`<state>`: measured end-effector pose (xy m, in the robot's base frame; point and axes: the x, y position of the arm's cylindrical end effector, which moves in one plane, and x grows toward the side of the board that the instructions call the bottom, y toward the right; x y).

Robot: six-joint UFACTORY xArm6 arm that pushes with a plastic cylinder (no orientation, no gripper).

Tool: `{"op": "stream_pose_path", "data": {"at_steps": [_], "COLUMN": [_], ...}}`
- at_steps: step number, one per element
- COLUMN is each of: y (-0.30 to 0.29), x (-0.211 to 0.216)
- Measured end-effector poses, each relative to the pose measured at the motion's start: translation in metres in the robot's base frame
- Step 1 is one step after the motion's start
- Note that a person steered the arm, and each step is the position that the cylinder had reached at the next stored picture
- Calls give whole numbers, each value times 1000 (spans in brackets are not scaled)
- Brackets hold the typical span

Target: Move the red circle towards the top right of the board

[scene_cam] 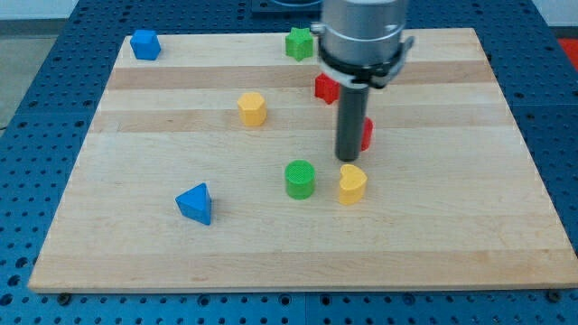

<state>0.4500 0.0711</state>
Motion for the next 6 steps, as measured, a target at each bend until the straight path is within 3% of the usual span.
{"op": "stream_pose_path", "data": {"at_steps": [2,6], "y": [9,98], "x": [-61,-132]}}
